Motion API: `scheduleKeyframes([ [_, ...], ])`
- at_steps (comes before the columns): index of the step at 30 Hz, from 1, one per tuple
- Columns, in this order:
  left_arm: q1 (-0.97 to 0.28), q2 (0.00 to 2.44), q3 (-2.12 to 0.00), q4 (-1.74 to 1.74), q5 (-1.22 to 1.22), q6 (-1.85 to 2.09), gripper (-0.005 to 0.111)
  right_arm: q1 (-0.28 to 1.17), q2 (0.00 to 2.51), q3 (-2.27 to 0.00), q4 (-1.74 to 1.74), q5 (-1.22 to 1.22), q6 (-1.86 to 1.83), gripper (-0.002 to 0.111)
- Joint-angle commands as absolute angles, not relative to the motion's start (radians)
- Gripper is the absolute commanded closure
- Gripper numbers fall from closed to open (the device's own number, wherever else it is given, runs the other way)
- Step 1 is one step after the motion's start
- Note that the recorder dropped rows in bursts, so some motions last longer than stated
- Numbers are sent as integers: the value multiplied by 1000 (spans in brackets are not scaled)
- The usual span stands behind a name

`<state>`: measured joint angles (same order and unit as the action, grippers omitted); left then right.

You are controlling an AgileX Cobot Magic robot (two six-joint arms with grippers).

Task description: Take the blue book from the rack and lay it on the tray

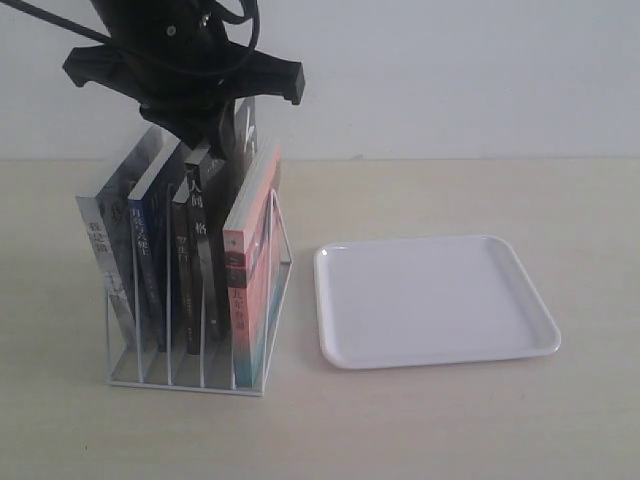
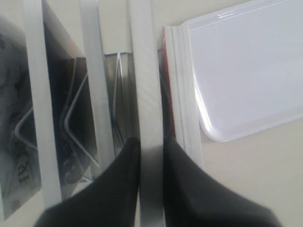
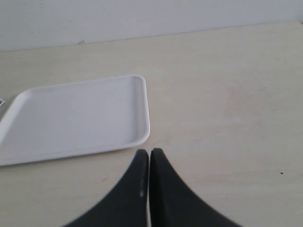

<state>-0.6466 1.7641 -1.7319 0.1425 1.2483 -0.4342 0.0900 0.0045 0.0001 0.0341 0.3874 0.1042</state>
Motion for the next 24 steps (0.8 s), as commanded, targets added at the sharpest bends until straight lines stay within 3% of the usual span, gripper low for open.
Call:
scheduleKeyframes([
  [1,-650,1762,-1745,115,1221,-425,102,90,0,0,32,379,95,108],
  [21,-650,1805,-1745,99,1221,-456,102,90,0,0,32,379,95,108],
  [24,-650,1805,-1745,99,1221,-456,95,90,0,0,32,379,95,108],
])
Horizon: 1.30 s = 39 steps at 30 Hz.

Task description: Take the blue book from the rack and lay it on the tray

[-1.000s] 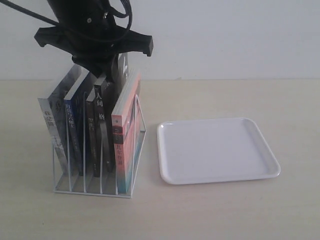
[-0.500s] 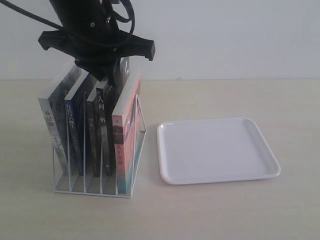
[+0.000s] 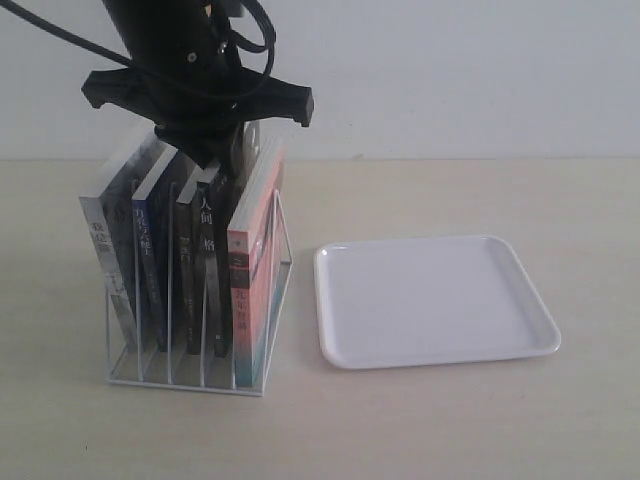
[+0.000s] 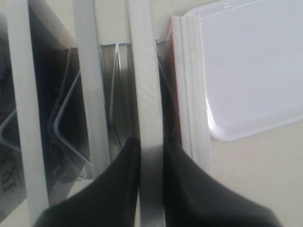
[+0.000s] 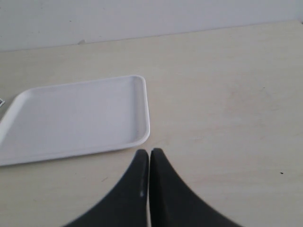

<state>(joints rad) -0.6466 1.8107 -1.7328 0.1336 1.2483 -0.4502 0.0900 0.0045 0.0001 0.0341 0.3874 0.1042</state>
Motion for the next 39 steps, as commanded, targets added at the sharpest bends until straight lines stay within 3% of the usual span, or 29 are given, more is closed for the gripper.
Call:
scheduleKeyframes([
  [1,-650,1805,-1745,99,1221,-455,87,90,0,0,32,379,95,108],
  [3,-650,1805,-1745,99,1221,-455,74,90,0,0,32,379,95,108],
  [5,-650,1805,-1745,103,1221,-452,69,90,0,0,32,379,95,108],
  [17,-643,1696,-1745,263,1221,-432,69,90,0,0,32,379,95,108],
  [39,-553,1808,-1703,280,1221,-403,69,90,0,0,32,379,95,108],
])
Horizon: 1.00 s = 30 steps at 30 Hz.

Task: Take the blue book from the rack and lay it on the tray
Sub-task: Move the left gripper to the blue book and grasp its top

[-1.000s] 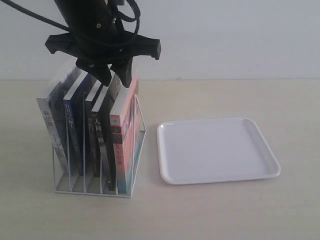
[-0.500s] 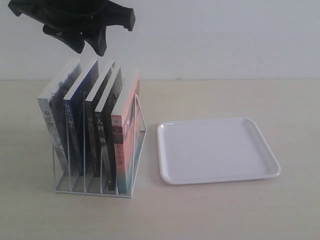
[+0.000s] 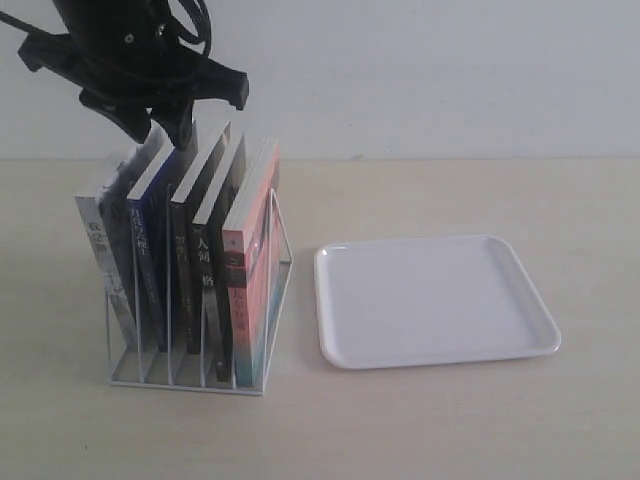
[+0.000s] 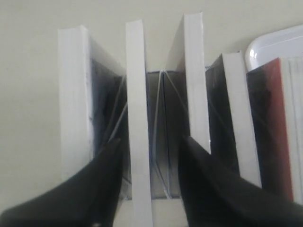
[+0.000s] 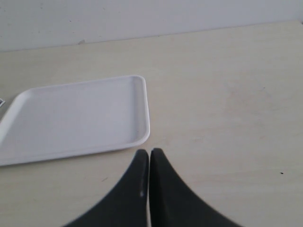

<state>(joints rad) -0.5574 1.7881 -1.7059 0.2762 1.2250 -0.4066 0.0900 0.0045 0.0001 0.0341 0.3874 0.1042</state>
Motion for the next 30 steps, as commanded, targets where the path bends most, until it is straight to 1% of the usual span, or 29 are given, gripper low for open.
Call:
scheduleKeyframes([
  [1,-553,1810,-1703,285,1221,-403,69,90,0,0,32,379,95,108],
  [16,-545,1812,-1697,297,1221,-403,69,90,0,0,32,379,95,108],
  [30,-540,1812,-1649,297,1221,-403,69,90,0,0,32,379,95,108],
])
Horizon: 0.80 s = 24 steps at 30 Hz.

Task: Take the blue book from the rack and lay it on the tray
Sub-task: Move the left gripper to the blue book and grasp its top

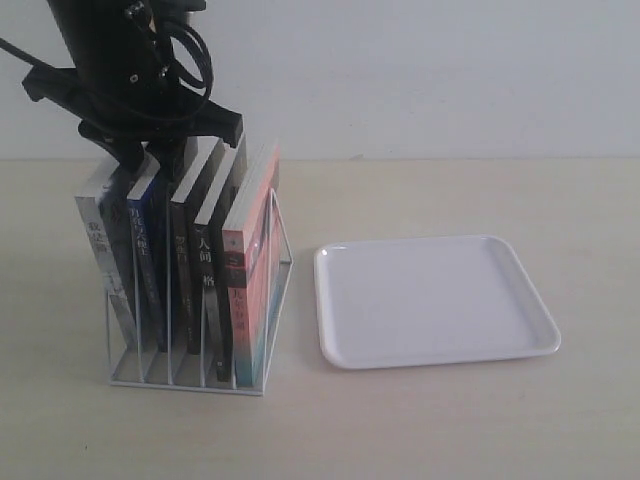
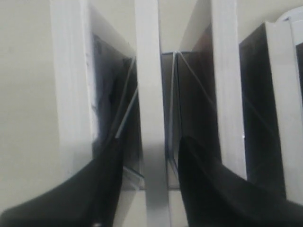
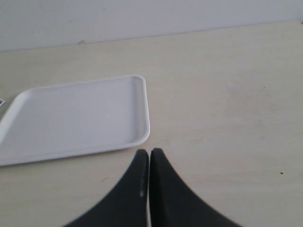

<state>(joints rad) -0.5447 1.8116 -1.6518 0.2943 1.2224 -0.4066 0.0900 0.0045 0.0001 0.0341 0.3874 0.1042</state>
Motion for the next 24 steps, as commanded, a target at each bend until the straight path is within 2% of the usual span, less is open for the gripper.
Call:
scheduleKeyframes([
  [1,-540,1812,-1649,297,1221,-403,69,90,0,0,32,379,95,108],
  [22,-540,1861,-1649,316,1157,-399,69,90,0,0,32,379,95,108],
  [24,-540,1861,-1649,319,1157,-399,73,90,0,0,32,379,95,108],
])
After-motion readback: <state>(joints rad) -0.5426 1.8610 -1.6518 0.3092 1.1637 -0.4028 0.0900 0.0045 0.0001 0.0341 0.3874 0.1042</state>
